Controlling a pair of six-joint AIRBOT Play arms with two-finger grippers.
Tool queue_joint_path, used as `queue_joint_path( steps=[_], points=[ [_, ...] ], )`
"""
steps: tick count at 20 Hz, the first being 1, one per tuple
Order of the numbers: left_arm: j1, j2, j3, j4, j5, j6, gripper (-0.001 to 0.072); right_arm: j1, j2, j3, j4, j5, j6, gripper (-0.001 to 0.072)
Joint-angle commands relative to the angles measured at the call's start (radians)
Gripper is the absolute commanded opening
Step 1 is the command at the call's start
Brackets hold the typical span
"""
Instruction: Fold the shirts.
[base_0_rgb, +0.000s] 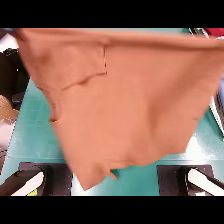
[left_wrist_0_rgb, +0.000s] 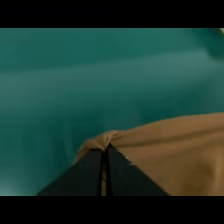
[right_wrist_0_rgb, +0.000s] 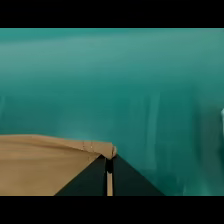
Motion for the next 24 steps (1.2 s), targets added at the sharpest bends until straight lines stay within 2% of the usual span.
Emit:
queue_joint_path(
  steps=[1, 4, 6, 8, 11, 14, 18, 21, 24],
  points=[
    [0.001, -0.245, -0.105, -0.002, 0.028, 0.024, 0.0025, 0.113, -0.208, -0.103, -0.089, 0.006, 0.002, 0.0012],
    [0.001, -0.446, -0.104, -0.01, 0.174, 0.029, 0.0026, 0.171, -0.403, -0.077, -0.086, -0.06, 0.002, 0.0012],
    [0.001, -0.537, -0.104, -0.053, 0.302, 0.087, 0.0026, 0.198, -0.515, 0.007, -0.084, -0.107, 0.003, 0.0012],
    [0.001, -0.586, -0.097, -0.094, 0.354, 0.132, 0.0026, 0.224, -0.587, 0.099, -0.085, -0.131, 0.004, 0.0012],
    [0.003, -0.582, -0.097, -0.092, 0.419, 0.132, 0.0026, 0.24, -0.644, 0.219, -0.087, -0.145, 0.005, 0.0012],
    [0.018, -0.552, -0.094, -0.082, 0.323, 0.13, 0.0024, 0.239, -0.639, 0.248, -0.097, -0.118, 0.005, 0.0011],
    [0.023, -0.485, -0.105, 0.053, 0.132, 0.127, 0.0022, 0.259, -0.544, 0.081, -0.275, -0.089, 0.004, 0.0011],
    [0.023, -0.451, -0.206, 0.058, 0.08, 0.129, 0.0022, 0.277, -0.459, -0.107, -0.295, -0.148, 0.003, 0.0011],
    [0.023, -0.452, -0.364, 0.058, 0.11, 0.129, 0.0025, 0.278, -0.415, -0.244, -0.285, -0.185, 0.005, 0.0012]
  ],
)
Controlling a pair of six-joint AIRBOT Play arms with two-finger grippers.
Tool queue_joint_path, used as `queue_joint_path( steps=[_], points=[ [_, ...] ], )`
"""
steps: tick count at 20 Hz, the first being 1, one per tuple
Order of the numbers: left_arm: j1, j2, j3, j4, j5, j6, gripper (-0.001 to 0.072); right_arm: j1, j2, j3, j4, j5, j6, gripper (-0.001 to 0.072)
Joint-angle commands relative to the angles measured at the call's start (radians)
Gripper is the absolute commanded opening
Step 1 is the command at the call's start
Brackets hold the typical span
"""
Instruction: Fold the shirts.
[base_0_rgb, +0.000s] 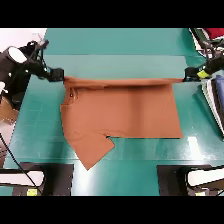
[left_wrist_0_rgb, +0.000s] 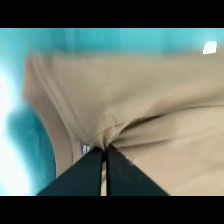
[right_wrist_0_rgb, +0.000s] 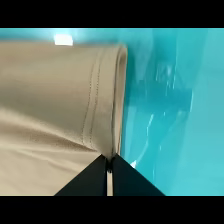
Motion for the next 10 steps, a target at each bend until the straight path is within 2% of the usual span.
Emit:
queue_joint_path(
  steps=[1, 3, 4, 5, 6, 7, 10],
  points=[
    [0.001, 0.011, -0.157, 0.012, 0.013, 0.001, 0.0025, 0.006, 0.053, -0.161, -0.017, -0.039, 0.008, 0.0012],
    [0.001, 0.011, -0.205, 0.009, 0.037, -0.008, 0.0045, 0.005, 0.069, -0.237, 0.029, -0.044, 0.016, 0.0017],
    [0.001, 0.011, -0.206, 0.008, 0.032, -0.017, 0.0323, 0.005, 0.077, -0.269, 0.061, -0.056, 0.016, 0.0098],
    [0.001, 0.016, -0.206, 0.009, 0.022, -0.043, 0.056, 0.004, 0.09, -0.297, 0.089, -0.072, 0.017, 0.0318],
    [0.004, 0.028, -0.206, 0.012, -0.007, -0.055, 0.0481, 0.002, 0.104, -0.311, 0.108, -0.072, 0.016, 0.0372],
    [0.01, 0.053, -0.206, 0.013, -0.042, -0.051, 0.0427, -0.001, 0.127, -0.321, 0.111, -0.065, 0.016, 0.0372],
    [0.01, 0.172, -0.225, 0.04, -0.157, -0.061, 0.0429, -0.024, 0.254, -0.386, 0.113, -0.055, 0.015, 0.0372]
  ],
)
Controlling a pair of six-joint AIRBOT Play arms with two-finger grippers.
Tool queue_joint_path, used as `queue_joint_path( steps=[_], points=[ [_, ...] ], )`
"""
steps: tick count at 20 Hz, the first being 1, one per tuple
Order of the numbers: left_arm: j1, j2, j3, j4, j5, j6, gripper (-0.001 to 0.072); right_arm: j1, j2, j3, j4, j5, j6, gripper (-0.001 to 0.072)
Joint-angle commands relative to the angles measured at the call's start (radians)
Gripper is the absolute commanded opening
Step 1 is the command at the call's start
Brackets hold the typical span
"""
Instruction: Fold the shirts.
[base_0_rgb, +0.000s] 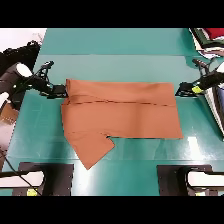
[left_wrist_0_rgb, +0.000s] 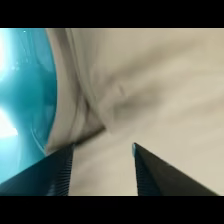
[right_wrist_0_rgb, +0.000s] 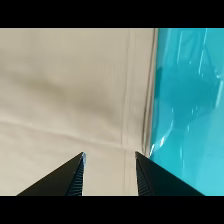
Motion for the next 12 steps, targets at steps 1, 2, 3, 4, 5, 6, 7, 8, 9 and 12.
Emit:
queue_joint_path(
  steps=[1, 2, 3, 4, 5, 6, 7, 8, 9, 12],
  points=[
    [0.003, 0.137, -0.059, 0.019, -0.139, -0.042, 0.0429, -0.018, 0.145, -0.105, 0.025, 0.005, 0.001, 0.0372],
    [0.002, 0.198, -0.114, 0.018, -0.167, -0.061, 0.0429, -0.026, 0.198, -0.148, 0.026, 0.003, 0.001, 0.0372],
    [0.003, 0.257, -0.179, 0.014, -0.179, -0.082, 0.0429, -0.027, 0.242, -0.187, 0.027, 0.0, 0.001, 0.0372],
    [0.002, 0.325, -0.26, 0.009, -0.181, -0.1, 0.0429, -0.027, 0.28, -0.224, 0.026, -0.002, 0.001, 0.0371],
    [0.002, 0.387, -0.339, 0.004, -0.184, -0.114, 0.0429, -0.027, 0.322, -0.267, 0.027, -0.014, 0.001, 0.0372],
    [0.002, 0.451, -0.423, -0.001, -0.193, -0.127, 0.043, -0.027, 0.358, -0.304, 0.027, -0.021, 0.001, 0.0372],
    [0.002, 0.504, -0.498, -0.007, -0.196, -0.145, 0.0429, -0.027, 0.385, -0.333, 0.027, -0.029, 0.001, 0.0371],
    [0.002, 0.55, -0.57, -0.026, -0.19, -0.158, 0.043, -0.027, 0.411, -0.359, 0.027, -0.039, 0.001, 0.0372],
    [0.002, 0.588, -0.639, -0.061, -0.18, -0.171, 0.043, -0.027, 0.431, -0.378, 0.027, -0.043, 0.001, 0.0372],
    [0.002, 0.613, -0.781, -0.156, -0.133, -0.169, 0.0429, -0.027, 0.466, -0.386, 0.027, -0.059, 0.001, 0.0372]
  ],
)
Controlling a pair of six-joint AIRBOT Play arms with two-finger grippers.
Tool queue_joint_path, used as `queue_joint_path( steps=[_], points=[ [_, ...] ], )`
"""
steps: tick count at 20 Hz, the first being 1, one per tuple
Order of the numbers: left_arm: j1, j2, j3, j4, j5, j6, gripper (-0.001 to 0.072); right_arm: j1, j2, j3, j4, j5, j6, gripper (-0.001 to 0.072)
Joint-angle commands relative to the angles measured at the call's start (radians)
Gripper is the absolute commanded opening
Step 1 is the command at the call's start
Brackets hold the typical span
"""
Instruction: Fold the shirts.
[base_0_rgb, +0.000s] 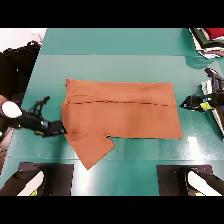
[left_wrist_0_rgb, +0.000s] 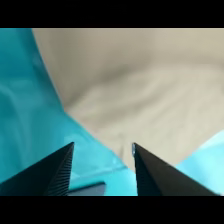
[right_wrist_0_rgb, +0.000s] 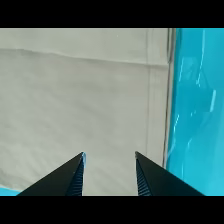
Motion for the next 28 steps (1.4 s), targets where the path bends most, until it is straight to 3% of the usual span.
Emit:
queue_joint_path(
  steps=[1, 10, 11, 12, 13, 17, 18, 19, 22, 23, 26, 27, 28],
  points=[
    [-0.001, 0.06, -0.172, -0.1, 0.062, -0.021, 0.0429, 0.0, 0.054, -0.024, 0.002, -0.02, 0.0, 0.0371],
    [-0.065, 0.06, -0.257, -0.214, 0.272, -0.017, 0.0427, 0.0, 0.056, 0.032, 0.054, -0.009, 0.001, 0.0372],
    [-0.087, 0.06, -0.257, -0.233, 0.288, -0.018, 0.0392, 0.0, 0.056, 0.032, 0.054, 0.005, 0.001, 0.0372],
    [-0.099, 0.06, -0.257, -0.261, 0.294, -0.016, 0.0131, -0.003, 0.056, 0.032, 0.045, 0.028, 0.0, 0.0371],
    [-0.099, 0.06, -0.252, -0.283, 0.293, -0.008, 0.0034, -0.016, 0.057, 0.026, 0.044, 0.05, 0.0, 0.0371],
    [-0.099, 0.06, -0.2, -0.303, 0.251, 0.04, 0.0025, -0.171, 0.057, -0.109, 0.044, 0.127, -0.037, 0.0373],
    [-0.099, 0.06, -0.186, -0.303, 0.245, 0.054, 0.0025, -0.223, 0.056, -0.158, 0.044, 0.134, -0.055, 0.0441],
    [-0.099, 0.06, -0.176, -0.303, 0.244, 0.063, 0.0025, -0.278, 0.056, -0.213, 0.045, 0.135, -0.064, 0.0583],
    [-0.099, 0.06, -0.17, -0.303, 0.262, 0.063, 0.0025, -0.404, 0.056, -0.353, 0.045, 0.116, -0.071, 0.057],
    [-0.099, 0.06, -0.17, -0.303, 0.267, 0.063, 0.0025, -0.426, 0.056, -0.393, 0.05, 0.103, -0.072, 0.0535],
    [-0.099, 0.06, -0.17, -0.303, 0.281, 0.062, 0.0025, -0.42, 0.056, -0.478, 0.055, 0.055, -0.071, 0.051],
    [-0.099, 0.06, -0.17, -0.303, 0.286, 0.062, 0.0025, -0.403, 0.056, -0.491, 0.056, 0.033, -0.071, 0.043],
    [-0.099, 0.06, -0.17, -0.303, 0.286, 0.062, 0.0025, -0.38, 0.056, -0.498, 0.065, 0.01, -0.071, 0.0426]
  ],
)
